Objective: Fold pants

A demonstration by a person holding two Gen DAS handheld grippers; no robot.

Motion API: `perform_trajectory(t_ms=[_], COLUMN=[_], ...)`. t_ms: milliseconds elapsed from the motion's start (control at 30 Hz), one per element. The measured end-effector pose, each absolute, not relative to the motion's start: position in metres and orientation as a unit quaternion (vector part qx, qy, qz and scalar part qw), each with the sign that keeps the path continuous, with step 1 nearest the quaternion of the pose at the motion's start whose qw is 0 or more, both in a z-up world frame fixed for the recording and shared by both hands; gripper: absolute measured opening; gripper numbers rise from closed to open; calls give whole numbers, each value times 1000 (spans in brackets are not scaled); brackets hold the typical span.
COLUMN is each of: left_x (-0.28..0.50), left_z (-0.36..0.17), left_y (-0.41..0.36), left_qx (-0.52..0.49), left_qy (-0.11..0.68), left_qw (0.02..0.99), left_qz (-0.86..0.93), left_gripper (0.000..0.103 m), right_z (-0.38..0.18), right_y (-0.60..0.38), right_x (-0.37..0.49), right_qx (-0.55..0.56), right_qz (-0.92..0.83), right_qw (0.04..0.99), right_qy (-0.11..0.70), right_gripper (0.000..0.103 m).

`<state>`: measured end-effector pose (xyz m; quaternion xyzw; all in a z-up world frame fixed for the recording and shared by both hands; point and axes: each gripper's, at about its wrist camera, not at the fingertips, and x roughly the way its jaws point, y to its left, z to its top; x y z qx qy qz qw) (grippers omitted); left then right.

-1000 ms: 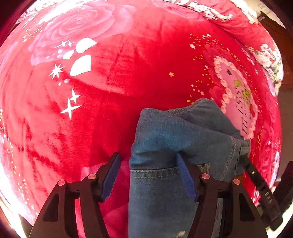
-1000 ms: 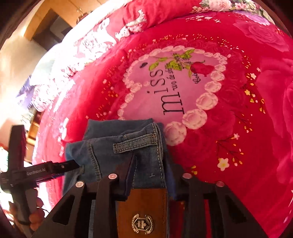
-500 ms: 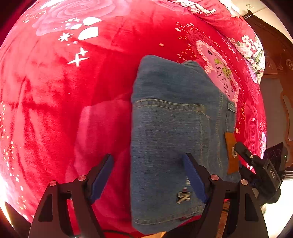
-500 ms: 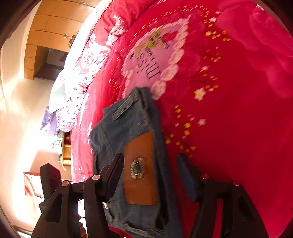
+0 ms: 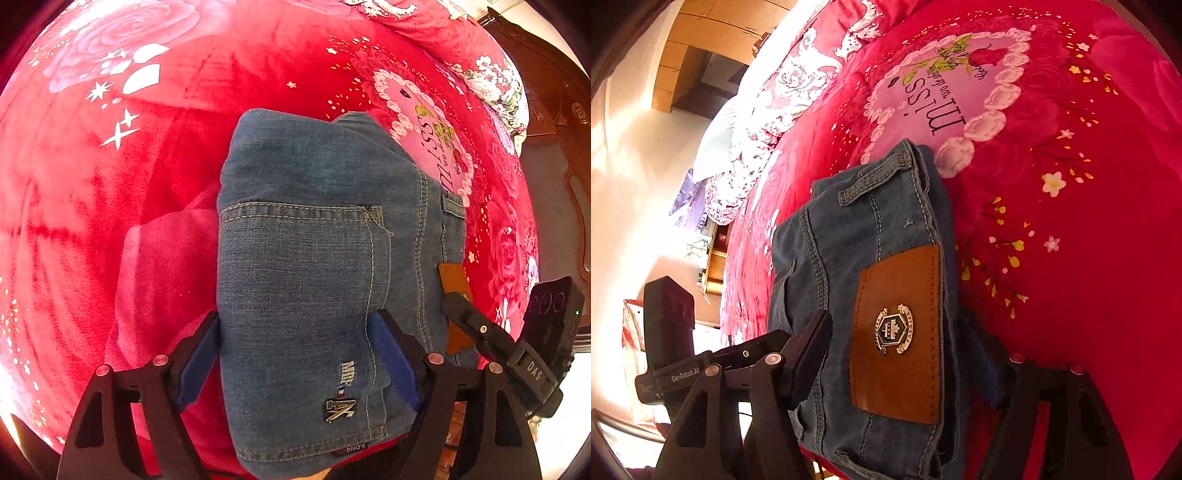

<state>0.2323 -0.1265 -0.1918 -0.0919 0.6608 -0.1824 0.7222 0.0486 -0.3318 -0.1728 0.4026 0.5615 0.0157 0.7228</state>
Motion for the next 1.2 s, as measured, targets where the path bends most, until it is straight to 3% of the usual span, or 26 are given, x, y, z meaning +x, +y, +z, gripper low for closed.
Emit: perform_trajectory(t_ms=[33, 100, 200, 300, 600, 667, 733, 867, 933, 967, 1000, 1033, 1100, 1167, 1200], left_x=[232, 229, 227, 232, 261, 274, 290, 324, 340, 347, 361, 371, 383, 375, 364], left_z=[-192, -184, -179, -183, -138, -122, -104, -63, -49, -48, -53, -61, -87, -101, -107], left_y=[-129, -129, -124, -120, -107, -99, -88, -66, -56, -53, -52, -52, -45, -30, -20], left_qx=[-87, -78, -69, -76, -66, -67, -69, -92, -89, -79, -46, -9, 37, 13, -11], left_qy=[660, 652, 639, 647, 591, 574, 556, 511, 480, 466, 461, 469, 513, 532, 527], left_qw=[722, 726, 738, 735, 785, 801, 816, 847, 868, 878, 885, 883, 857, 846, 850], left_qz=[-188, -202, -205, -191, -175, -159, -144, -115, -89, -70, -42, -3, 38, 28, 28], left_gripper=[77, 61, 52, 41, 30, 30, 29, 29, 30, 40, 57, 61, 51, 50, 50], right_z=[-172, -160, -134, -142, -126, -128, -121, -96, -85, -82, -83, -94, -118, -123, -122], right_y=[-330, -316, -284, -277, -273, -270, -261, -238, -230, -227, -222, -217, -214, -218, -219], right_x=[48, 50, 51, 59, 110, 129, 155, 208, 241, 255, 271, 288, 309, 304, 295], right_qx=[401, 373, 296, 237, 314, 339, 320, 263, 248, 234, 211, 183, 134, 137, 146], right_qz=[14, 13, 59, 23, 70, 84, 100, 103, 104, 99, 93, 81, 19, 11, 14], right_qw=[725, 740, 780, 774, 762, 752, 760, 799, 818, 829, 841, 838, 816, 820, 824], right_qy=[560, 559, 549, 586, 562, 559, 557, 530, 508, 498, 490, 508, 562, 556, 547], right_gripper=[69, 64, 64, 56, 56, 49, 34, 28, 28, 33, 41, 55, 56, 56, 62])
